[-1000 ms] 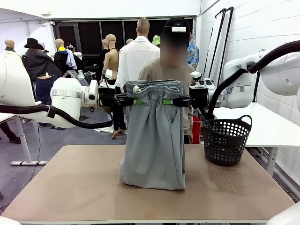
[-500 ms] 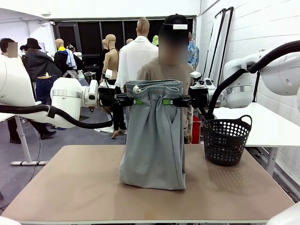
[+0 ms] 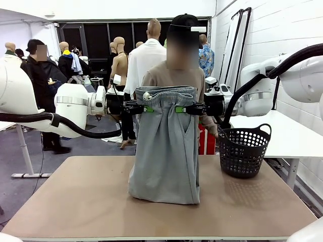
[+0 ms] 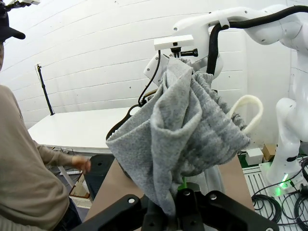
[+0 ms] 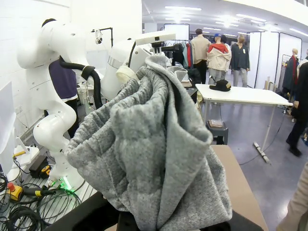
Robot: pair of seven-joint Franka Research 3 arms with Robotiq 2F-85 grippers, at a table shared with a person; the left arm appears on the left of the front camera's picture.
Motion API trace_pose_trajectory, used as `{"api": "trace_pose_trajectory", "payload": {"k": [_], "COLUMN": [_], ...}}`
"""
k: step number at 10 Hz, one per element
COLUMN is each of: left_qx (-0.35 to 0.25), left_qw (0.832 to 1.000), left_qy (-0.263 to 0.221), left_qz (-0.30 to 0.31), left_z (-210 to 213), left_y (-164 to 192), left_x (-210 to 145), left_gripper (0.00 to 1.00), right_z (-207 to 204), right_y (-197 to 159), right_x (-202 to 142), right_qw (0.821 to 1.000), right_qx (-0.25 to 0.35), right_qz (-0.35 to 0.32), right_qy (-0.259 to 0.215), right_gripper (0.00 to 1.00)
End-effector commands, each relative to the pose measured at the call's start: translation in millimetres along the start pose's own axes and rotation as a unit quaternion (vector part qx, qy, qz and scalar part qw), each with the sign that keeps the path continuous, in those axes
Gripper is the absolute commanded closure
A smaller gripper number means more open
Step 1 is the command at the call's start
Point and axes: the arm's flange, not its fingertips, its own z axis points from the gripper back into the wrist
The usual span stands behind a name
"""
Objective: Fold the training pants.
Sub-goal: Fold the Training pants in half.
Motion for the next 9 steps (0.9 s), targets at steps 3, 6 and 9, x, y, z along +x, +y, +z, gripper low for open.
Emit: {"api": "trace_pose_trajectory", "payload": {"k": [3,6,9], "left_qx": [0.000,0.014,0.021], "left_qw": [1.000,1.000,1.000], "left_qy": [0.000,0.005,0.016], "left_qz": [0.000,0.000,0.000], "left_z": [0,1,2], "left_y": [0,23,55], "left_x": [0,3,12], "left_gripper": [1.00,1.00,1.00], "right_z": [0,1,-2], "right_y": [0,-26,-57], "right_x": [0,5,17], "right_qw": [1.000,1.000,0.999], "right_qx": [0.000,0.018,0.028], "right_qz": [0.000,0.000,-0.001], "right_qy": [0.000,0.010,0.029], "right_gripper": [1.00,1.00,1.00]}}
